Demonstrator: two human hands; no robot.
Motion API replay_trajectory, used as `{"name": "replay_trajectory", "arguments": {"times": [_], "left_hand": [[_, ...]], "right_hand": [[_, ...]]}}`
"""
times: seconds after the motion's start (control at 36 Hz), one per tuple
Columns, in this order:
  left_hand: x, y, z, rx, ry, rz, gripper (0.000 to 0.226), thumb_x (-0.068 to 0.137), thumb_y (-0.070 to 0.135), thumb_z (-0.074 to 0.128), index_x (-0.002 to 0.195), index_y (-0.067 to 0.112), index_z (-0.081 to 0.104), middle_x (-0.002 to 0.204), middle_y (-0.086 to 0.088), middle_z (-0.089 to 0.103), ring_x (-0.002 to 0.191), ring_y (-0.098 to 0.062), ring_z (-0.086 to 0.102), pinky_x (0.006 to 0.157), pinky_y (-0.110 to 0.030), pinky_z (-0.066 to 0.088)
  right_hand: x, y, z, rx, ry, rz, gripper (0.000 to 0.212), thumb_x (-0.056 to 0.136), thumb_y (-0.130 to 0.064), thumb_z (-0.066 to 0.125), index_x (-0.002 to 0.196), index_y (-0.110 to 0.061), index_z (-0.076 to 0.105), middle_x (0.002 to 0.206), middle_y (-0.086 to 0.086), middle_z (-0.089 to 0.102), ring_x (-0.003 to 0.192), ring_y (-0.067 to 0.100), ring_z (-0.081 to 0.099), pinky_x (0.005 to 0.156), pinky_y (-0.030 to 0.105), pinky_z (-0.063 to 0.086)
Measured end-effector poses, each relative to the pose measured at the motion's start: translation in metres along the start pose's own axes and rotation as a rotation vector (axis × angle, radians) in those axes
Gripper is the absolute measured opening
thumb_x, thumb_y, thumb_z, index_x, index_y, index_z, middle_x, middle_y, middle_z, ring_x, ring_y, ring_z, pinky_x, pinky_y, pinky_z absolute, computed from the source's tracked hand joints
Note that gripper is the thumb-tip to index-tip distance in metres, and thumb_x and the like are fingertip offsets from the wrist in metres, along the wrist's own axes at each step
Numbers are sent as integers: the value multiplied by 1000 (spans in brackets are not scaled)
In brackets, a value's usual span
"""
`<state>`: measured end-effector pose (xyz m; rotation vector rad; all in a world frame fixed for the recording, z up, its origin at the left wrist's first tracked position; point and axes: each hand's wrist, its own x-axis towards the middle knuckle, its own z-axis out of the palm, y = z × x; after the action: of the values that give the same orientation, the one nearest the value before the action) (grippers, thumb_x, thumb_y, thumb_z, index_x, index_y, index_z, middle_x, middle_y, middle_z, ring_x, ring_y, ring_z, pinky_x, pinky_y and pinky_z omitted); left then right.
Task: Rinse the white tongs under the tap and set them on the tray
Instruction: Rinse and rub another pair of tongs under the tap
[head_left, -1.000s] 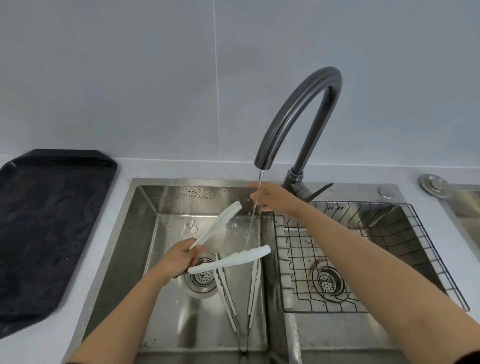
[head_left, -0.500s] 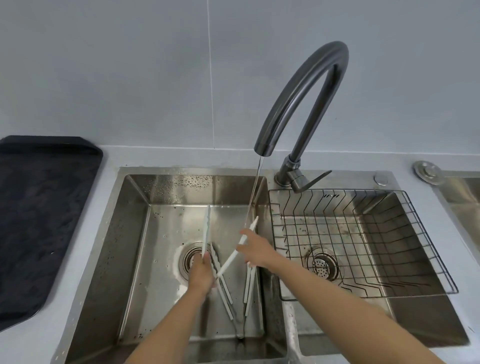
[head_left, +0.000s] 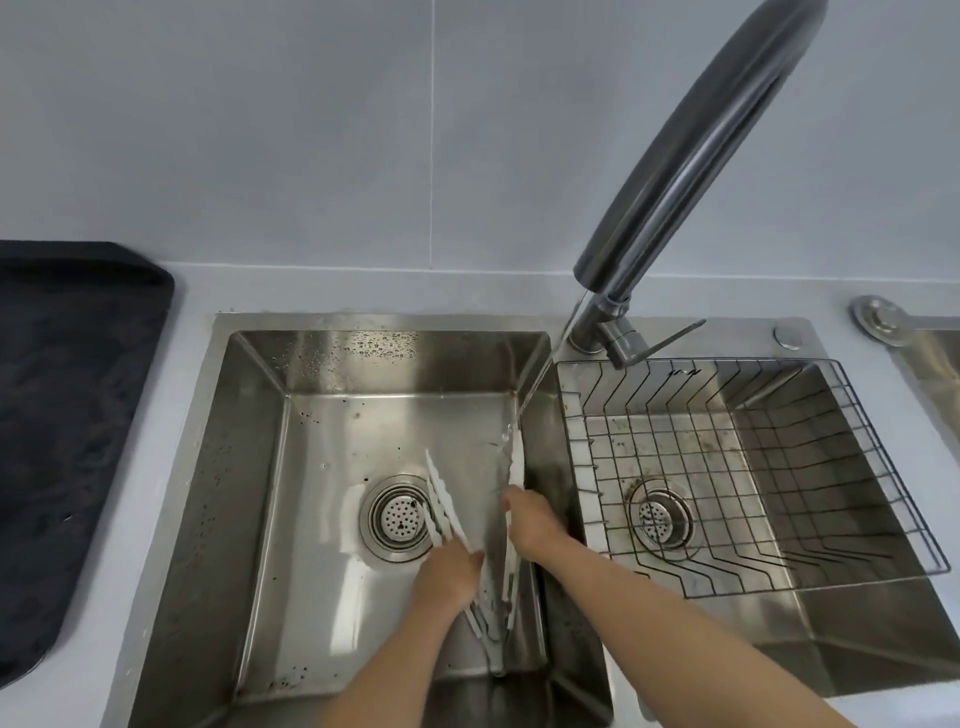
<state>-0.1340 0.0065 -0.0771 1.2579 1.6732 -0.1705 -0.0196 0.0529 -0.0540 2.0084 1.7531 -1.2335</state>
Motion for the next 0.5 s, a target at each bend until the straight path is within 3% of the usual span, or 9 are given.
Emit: {"name": "replay_trajectory", "arguments": {"times": [0.11, 0.17, 0.22, 0.28, 0.36, 0.5], "left_hand": [[5, -3, 2, 73, -25, -3, 40, 99, 31, 32, 118, 5, 56, 124, -15, 60, 115, -28, 57, 93, -34, 44], [11, -13, 3, 88, -36, -31, 38, 99, 26, 32, 118, 4, 56, 124, -15, 60, 115, -28, 56, 93, -34, 44], [11, -15, 4, 108, -37, -43, 35, 98, 22, 33, 115, 4, 57, 123, -14, 60, 113, -28, 57, 91, -33, 45], [10, -16, 5, 120, -36, -48, 34, 97, 19, 33, 115, 4, 58, 122, -14, 61, 111, -27, 58, 88, -32, 46], [8, -10, 1, 133, -26, -48, 35, 97, 21, 32, 116, 5, 56, 124, -13, 60, 113, -27, 57, 88, -31, 45], [8, -8, -2, 162, 7, -48, 36, 97, 26, 32, 115, 6, 57, 122, -13, 61, 112, -27, 57, 87, -31, 45]], "right_hand": [[6, 4, 8, -88, -17, -57, 26, 92, 1, 26, 102, -13, 45, 123, 19, 50, 89, 18, 39, 74, 24, 32], [15, 5, 20, -144, -28, -84, 21, 94, -3, 26, 90, -12, 44, 105, 12, 54, 82, 16, 42, 71, 22, 33], [14, 9, 26, -200, -28, -95, 22, 96, -4, 25, 80, -13, 39, 87, 4, 46, 76, 13, 41, 68, 20, 32], [13, 9, 28, -199, -75, -47, 18, 93, 0, 27, 88, -12, 39, 93, 7, 44, 82, 16, 41, 71, 24, 33], [10, 6, 25, -215, -116, -14, 34, 88, 6, 32, 118, -5, 43, 126, 16, 44, 102, 27, 49, 78, 32, 38], [12, 3, 25, -310, -172, -14, 36, 90, 2, 37, 125, -1, 41, 138, 17, 34, 109, 34, 52, 82, 36, 43]]}}
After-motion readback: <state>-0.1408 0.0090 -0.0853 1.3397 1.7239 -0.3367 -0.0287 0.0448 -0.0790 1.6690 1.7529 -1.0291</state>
